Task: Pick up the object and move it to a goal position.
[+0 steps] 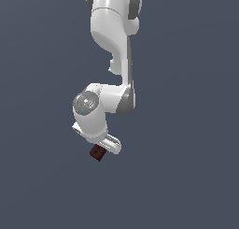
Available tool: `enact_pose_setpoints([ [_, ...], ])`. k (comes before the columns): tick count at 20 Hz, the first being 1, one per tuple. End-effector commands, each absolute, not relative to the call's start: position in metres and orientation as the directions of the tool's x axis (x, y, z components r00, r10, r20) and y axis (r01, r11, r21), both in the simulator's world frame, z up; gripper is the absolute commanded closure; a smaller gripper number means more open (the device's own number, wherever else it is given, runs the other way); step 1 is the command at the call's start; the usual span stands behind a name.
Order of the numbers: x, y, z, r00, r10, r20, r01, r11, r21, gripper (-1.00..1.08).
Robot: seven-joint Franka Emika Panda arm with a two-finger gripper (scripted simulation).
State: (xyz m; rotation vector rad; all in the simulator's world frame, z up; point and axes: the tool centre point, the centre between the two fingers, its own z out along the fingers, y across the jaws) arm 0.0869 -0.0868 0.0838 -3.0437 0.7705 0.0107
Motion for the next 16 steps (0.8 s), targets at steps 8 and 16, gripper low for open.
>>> enact_pose_setpoints([
  [8, 0.093, -0.096, 0.077, 0.863, -0.506, -0.001, -0.506, -0.863, 0.000, -0.92],
  [16, 0.092, -0.097, 0.045, 0.861, -0.508, 0.000, -0.508, -0.861, 0.000, -0.92],
])
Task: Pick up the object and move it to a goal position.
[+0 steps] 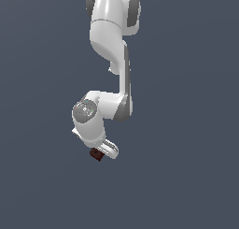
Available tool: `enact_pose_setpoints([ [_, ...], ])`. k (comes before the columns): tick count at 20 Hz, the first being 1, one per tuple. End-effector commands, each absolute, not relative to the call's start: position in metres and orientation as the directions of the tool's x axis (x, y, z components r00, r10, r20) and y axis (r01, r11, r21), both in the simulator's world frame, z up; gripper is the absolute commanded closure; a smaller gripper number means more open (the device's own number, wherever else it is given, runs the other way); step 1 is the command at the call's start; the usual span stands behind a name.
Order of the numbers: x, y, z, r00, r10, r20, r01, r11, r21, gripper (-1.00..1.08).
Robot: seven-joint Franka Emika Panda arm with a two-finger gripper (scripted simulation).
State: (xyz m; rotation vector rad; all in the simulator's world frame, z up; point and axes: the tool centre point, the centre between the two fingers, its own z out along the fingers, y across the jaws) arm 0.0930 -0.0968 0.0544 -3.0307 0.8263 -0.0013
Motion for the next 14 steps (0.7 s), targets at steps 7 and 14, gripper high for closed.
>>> enact_pose_setpoints([
  [7, 0.093, -0.097, 0.026, 0.861, -0.509, 0.000, -0.509, -0.861, 0.000, -0.92],
  [14, 0.094, -0.097, 0.027, 0.861, -0.509, 0.000, -0.509, -0.861, 0.000, 1.08],
])
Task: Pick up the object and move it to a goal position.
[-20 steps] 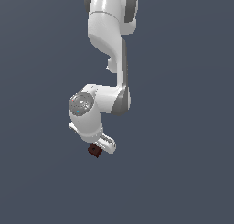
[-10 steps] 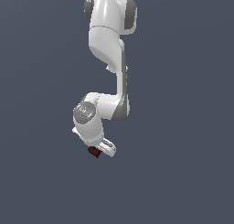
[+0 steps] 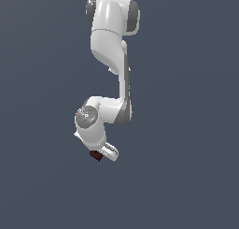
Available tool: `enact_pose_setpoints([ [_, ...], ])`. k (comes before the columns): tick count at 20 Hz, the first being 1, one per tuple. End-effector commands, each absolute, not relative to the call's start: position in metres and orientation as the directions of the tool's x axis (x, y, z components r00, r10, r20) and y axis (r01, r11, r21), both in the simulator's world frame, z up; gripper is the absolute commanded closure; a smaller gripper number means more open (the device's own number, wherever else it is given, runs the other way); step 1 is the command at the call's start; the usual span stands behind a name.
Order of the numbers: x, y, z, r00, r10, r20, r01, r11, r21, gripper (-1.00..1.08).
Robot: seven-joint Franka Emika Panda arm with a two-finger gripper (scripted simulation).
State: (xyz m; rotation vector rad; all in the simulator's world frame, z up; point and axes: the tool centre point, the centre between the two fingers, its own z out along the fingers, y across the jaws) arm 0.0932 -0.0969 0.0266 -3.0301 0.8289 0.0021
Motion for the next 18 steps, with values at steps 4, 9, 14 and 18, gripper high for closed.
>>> enact_pose_setpoints([
  [4, 0.094, -0.097, 0.027, 0.861, -0.509, 0.000, -0.509, -0.861, 0.000, 1.08],
  [9, 0.093, -0.097, 0.029, 0.861, -0.509, -0.001, -0.509, -0.861, 0.000, 1.08],
  [14, 0.091, -0.098, 0.045, 0.861, -0.509, -0.001, -0.509, -0.861, 0.000, 1.08],
  [18, 0.089, -0.099, 0.069, 0.861, -0.509, -0.001, -0.509, -0.861, 0.000, 1.08],
])
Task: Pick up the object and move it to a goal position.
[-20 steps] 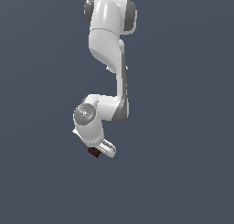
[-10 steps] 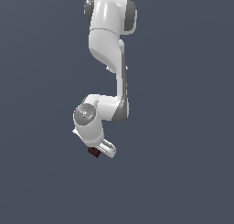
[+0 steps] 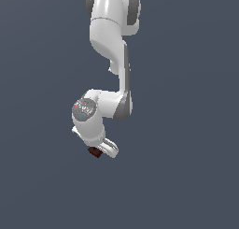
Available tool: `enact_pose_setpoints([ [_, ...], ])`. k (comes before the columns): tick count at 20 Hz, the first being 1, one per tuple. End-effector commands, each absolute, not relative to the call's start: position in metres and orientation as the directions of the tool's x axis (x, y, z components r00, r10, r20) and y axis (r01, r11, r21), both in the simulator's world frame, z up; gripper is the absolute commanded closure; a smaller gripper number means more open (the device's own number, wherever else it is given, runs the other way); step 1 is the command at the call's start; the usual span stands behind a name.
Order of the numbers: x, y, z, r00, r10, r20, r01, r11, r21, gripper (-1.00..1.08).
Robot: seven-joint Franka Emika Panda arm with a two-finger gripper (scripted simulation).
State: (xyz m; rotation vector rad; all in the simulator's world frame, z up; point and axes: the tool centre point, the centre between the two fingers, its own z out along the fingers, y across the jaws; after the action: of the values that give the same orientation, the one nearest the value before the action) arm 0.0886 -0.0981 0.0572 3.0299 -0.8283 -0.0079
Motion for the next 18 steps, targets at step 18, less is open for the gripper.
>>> enact_pose_setpoints([
  [18, 0.075, -0.108, 0.234, 0.860, -0.509, 0.000, -0.509, -0.860, 0.000, 1.08],
])
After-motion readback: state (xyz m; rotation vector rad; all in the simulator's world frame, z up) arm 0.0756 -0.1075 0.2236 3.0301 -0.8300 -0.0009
